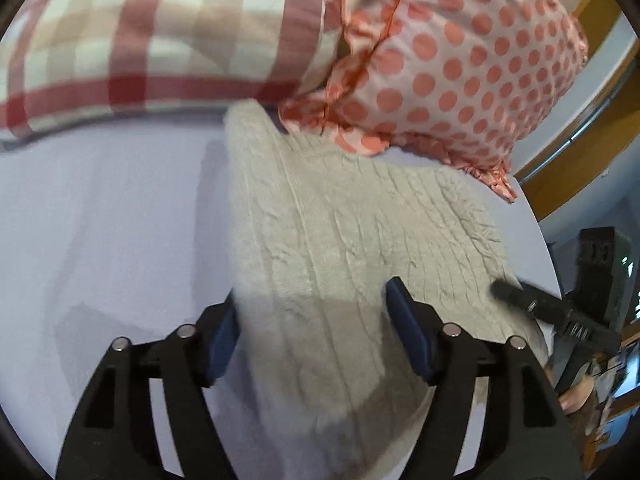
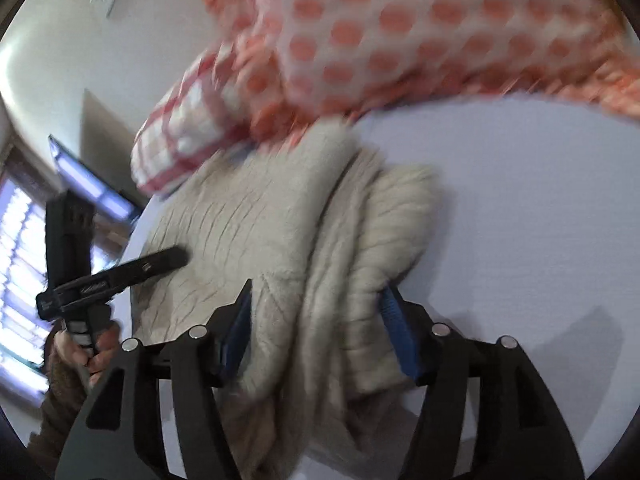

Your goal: Fold small clothes

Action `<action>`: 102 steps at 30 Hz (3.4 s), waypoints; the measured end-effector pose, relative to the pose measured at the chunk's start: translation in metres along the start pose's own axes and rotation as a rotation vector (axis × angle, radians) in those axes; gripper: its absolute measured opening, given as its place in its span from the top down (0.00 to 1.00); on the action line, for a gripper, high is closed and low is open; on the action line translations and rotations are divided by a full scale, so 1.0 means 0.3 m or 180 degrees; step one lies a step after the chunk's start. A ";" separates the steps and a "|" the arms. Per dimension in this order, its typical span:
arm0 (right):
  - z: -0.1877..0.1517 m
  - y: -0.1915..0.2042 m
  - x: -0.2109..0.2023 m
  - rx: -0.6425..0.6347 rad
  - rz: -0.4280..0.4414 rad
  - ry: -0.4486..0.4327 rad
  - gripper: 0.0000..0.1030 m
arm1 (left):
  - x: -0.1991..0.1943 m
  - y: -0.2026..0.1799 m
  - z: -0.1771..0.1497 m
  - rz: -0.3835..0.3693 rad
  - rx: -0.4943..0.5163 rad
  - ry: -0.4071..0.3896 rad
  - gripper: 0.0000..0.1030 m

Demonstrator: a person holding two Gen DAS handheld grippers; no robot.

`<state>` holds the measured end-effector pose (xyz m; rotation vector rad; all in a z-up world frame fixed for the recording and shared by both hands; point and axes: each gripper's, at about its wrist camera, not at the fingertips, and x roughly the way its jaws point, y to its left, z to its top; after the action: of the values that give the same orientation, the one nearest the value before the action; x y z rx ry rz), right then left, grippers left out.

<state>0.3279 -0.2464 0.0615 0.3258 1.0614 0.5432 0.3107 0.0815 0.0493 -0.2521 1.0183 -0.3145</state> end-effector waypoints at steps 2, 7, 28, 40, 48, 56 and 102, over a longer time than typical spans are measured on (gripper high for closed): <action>0.016 0.008 -0.079 -0.0032 -0.0086 -0.0266 0.37 | -0.091 0.001 -0.001 0.0130 0.0144 -0.0266 0.27; 0.093 0.038 -0.061 0.0026 -0.0019 -0.0265 0.37 | -0.229 -0.005 -0.030 0.0136 0.0214 -0.0530 0.24; -0.134 0.225 -0.132 -0.0702 0.0044 -0.0276 0.73 | -0.161 -0.206 -0.158 -0.0502 0.0725 -0.0299 0.20; -0.230 0.180 -0.126 -0.0303 -0.0180 -0.0114 0.41 | -0.158 -0.246 -0.309 0.0133 0.0997 -0.0273 0.19; -0.388 0.326 -0.199 -0.0690 -0.0912 -0.0245 0.01 | -0.258 -0.150 -0.475 0.0731 0.0513 -0.0247 0.03; -0.474 0.305 -0.131 -0.0459 -0.1272 0.0071 0.01 | -0.165 -0.139 -0.546 0.0913 0.0419 0.0027 0.03; -0.505 0.308 -0.095 -0.0514 -0.1548 0.0090 0.01 | -0.122 -0.149 -0.577 0.1112 0.0414 -0.0060 0.02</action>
<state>0.1582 -0.1871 0.0594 -0.0852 1.0705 0.1938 0.1375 0.0432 0.0069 0.0421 0.9988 -0.0600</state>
